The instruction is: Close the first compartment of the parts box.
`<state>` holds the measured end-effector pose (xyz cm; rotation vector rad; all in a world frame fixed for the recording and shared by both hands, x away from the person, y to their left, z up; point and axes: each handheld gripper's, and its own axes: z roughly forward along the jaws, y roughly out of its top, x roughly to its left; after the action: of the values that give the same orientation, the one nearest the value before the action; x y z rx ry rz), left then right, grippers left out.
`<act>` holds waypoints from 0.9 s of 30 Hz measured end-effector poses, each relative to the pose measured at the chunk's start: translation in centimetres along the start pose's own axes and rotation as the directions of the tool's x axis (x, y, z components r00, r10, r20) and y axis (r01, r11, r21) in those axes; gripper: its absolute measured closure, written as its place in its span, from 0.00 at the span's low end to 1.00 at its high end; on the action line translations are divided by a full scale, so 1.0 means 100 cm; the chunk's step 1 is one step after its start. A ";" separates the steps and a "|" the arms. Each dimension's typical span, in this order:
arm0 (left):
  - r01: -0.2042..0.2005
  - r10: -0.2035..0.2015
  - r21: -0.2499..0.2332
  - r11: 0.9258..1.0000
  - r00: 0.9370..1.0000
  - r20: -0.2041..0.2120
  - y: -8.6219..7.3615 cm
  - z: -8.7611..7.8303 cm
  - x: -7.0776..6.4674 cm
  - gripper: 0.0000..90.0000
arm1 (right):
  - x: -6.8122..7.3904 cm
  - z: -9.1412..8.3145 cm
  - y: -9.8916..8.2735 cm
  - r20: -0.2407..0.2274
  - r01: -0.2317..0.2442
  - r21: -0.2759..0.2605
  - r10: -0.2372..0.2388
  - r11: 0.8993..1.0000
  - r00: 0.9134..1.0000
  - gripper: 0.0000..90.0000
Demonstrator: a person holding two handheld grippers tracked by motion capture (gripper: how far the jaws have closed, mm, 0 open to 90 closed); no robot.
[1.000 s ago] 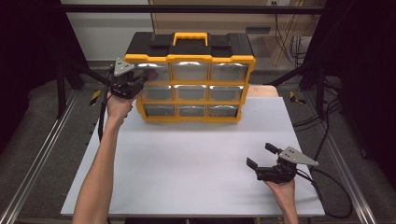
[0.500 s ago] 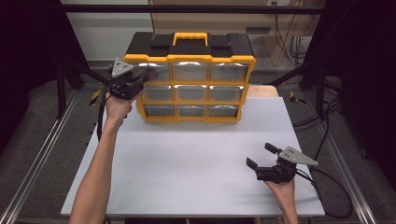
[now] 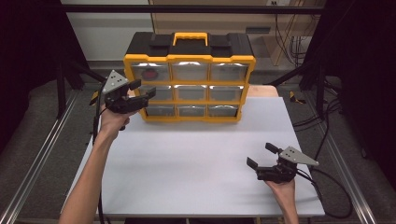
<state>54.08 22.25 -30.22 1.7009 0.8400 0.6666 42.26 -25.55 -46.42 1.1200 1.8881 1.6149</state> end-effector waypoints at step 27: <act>0.051 -0.047 -0.044 0.998 0.995 0.087 -0.078 -0.052 -0.014 0.04 | 0.000 0.000 0.000 0.004 0.001 -0.005 -0.001 1.000 1.000 0.00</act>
<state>47.61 25.40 -36.40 1.6508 0.7968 0.5714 42.25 -25.59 -46.39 1.1193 1.8806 1.6151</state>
